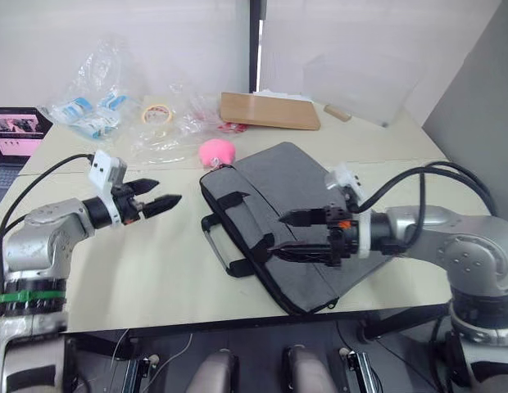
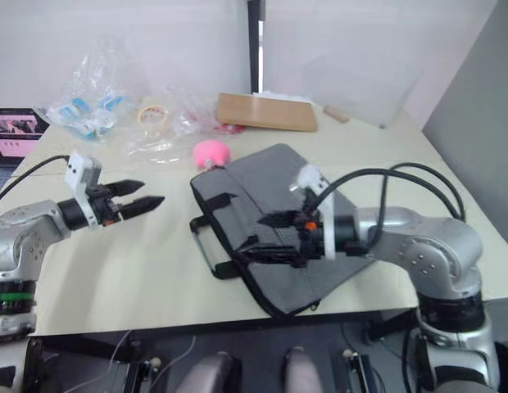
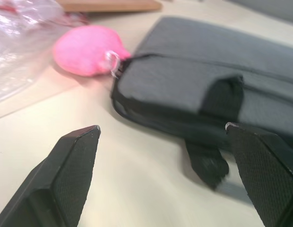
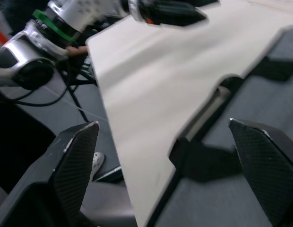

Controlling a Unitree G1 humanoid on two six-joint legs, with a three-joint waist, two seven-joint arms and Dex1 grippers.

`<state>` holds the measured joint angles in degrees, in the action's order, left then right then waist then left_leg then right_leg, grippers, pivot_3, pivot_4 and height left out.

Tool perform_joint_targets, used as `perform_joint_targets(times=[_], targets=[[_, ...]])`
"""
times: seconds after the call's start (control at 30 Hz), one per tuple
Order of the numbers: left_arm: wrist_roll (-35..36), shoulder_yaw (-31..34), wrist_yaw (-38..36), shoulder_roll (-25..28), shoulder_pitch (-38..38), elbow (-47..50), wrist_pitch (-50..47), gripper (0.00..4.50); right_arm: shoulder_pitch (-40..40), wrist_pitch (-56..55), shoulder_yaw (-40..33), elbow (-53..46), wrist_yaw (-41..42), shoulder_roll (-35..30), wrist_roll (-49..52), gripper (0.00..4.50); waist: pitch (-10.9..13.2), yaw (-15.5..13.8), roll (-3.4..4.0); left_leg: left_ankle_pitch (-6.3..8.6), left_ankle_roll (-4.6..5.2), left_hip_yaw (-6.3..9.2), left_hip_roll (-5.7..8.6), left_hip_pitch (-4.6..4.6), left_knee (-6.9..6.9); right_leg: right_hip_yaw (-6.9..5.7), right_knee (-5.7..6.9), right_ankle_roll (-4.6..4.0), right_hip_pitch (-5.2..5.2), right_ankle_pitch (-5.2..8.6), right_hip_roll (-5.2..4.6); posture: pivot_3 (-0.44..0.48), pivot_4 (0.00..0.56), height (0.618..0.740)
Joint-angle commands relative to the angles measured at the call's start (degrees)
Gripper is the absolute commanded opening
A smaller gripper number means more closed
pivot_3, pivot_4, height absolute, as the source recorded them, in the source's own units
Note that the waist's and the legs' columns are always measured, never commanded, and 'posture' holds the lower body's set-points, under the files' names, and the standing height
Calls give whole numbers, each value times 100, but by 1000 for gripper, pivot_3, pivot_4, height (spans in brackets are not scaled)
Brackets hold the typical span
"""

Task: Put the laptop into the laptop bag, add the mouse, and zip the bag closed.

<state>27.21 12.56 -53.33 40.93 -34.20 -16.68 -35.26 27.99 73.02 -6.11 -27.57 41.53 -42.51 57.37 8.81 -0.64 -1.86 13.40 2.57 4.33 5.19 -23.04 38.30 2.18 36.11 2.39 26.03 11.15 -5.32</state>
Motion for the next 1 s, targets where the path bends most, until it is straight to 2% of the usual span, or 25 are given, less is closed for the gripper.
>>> perform_joint_targets(times=[0.03, 0.2, 0.4, 0.5, 0.67, 0.77, 1.0], targets=[[-46, -4, 124, -220, -553, -772, 67, 4500, -500, 112, -573, -247, 71, -434, 262, 4481, 0, -12, -1, 0, 1, -3, 0, -2, 2, 2, 1, 1, 2, -1, -1, 0, 150, 740], [-521, -260, 315, -887, -1633, -2528, 882, 4500, -2093, 510, -1583, -247, 266, -962, 773, 4481, -1, -103, -6, 2, 4, -4, -1, -10, 22, -2, 2, 6, -6, -3, 0, 0, 150, 740], [-1014, -390, 556, -1479, -2377, -4047, 1700, 4500, -3521, 420, -2053, -354, 466, -1159, 856, 4481, 1, -41, -10, 15, 25, -20, -1, -14, 60, 10, -11, 28, -26, -16, -5, 0, 150, 740], [-1149, -339, 827, -1749, -2583, -4559, 1967, 4500, -3936, 296, -2110, -338, 491, -1164, 751, 4481, 3, -6, -12, 17, 29, -20, -3, 4, 60, 11, -21, 32, -51, -16, -4, 0, 150, 740], [-1229, -241, 1050, -1973, -2760, -5044, 2086, 4500, -3965, 255, -2086, -191, 228, -1002, 807, 4481, 4, -9, -15, 19, 32, -22, -7, 23, 63, 8, -33, 37, -78, -13, -1, 0, 150, 740], [-1225, -201, 1017, -2007, -2805, -5122, 2101, 3710, -3880, 272, -1945, -201, -65, -826, 820, 4500, 4, -15, -15, 20, 32, -22, -6, 24, 65, 8, -30, 39, -80, -14, -4, 0, 150, 740], [-1254, -186, 877, -2010, -2804, -5100, 2075, 1324, -3406, 510, -1807, 55, -921, -231, 1230, 4500, 4, -26, -14, 21, 34, -21, -5, 23, 64, 9, -30, 42, -79, -17, -7, 0, 150, 740]])
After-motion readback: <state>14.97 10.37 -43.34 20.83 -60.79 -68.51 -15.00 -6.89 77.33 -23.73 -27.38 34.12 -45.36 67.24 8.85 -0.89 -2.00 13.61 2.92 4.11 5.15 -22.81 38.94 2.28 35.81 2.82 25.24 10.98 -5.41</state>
